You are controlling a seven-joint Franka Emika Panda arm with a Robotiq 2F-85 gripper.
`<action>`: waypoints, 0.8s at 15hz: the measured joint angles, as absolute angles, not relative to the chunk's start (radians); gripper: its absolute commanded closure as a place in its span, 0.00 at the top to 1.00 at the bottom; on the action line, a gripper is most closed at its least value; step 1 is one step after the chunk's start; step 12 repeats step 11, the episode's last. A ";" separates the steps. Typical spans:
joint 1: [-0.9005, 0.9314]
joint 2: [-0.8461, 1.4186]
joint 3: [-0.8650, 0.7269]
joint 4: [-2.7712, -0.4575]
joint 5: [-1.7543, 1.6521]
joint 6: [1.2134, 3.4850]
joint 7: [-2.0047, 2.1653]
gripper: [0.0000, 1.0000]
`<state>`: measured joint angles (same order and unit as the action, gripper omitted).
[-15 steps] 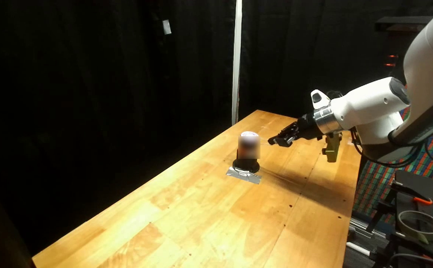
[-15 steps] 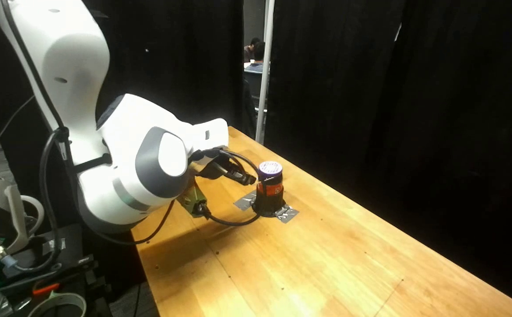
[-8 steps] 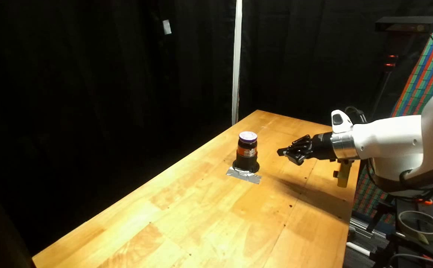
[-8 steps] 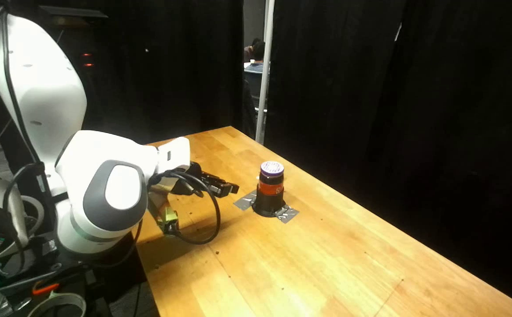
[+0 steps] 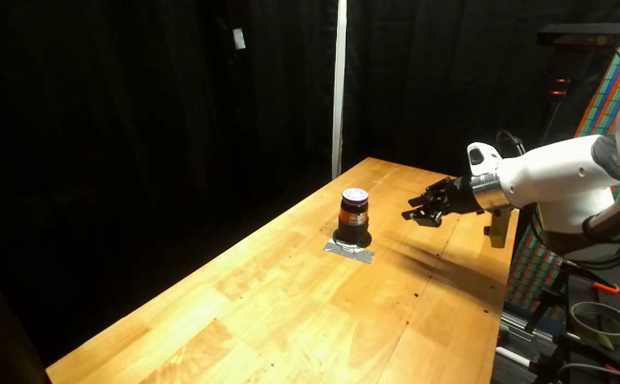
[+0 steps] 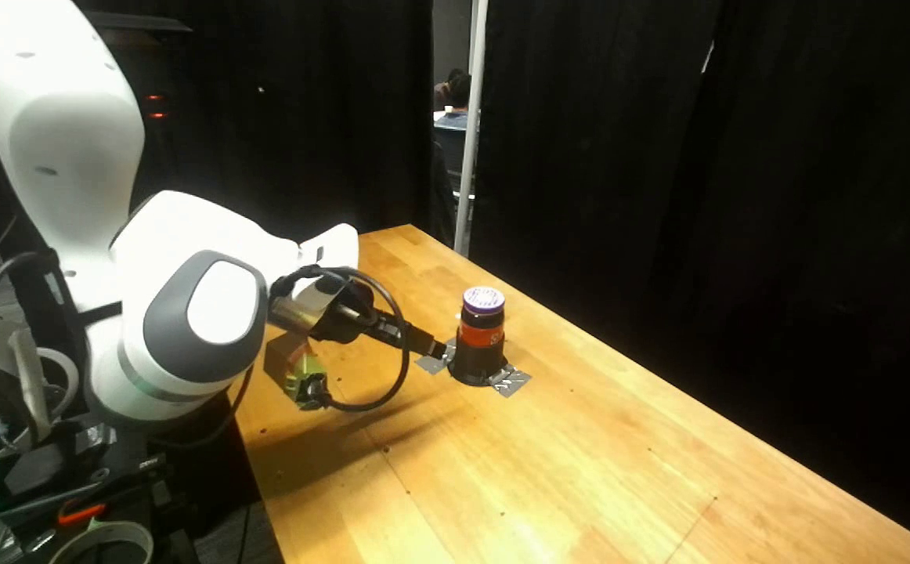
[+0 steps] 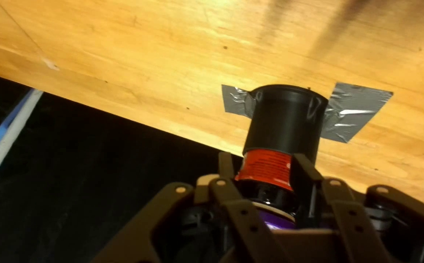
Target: Put the rubber band around the jar
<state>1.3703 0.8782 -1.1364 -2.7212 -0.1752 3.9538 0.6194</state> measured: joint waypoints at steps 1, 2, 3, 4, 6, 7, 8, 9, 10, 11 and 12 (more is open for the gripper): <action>1.379 0.827 -1.198 -2.719 -0.266 3.875 0.615 0.86; 1.393 0.773 -1.268 -2.717 -0.360 3.791 0.614 0.95; 1.410 0.721 -1.337 -2.714 -0.450 3.710 0.614 0.99; 1.430 0.670 -1.403 -2.708 -0.537 3.632 0.614 1.00; 1.478 0.566 -1.524 -2.691 -0.687 3.473 0.616 1.00; 1.507 0.512 -1.575 -2.679 -0.744 3.392 0.616 1.00; 1.540 0.459 -1.618 -2.669 -0.783 3.312 0.615 1.00; 1.580 0.405 -1.658 -2.658 -0.802 3.231 0.607 1.00; 1.629 0.350 -1.699 -2.647 -0.803 3.148 0.589 1.00; 1.682 0.299 -1.740 -2.632 -0.796 3.072 0.568 1.00; 1.682 0.299 -1.740 -2.632 -0.796 3.072 0.568 1.00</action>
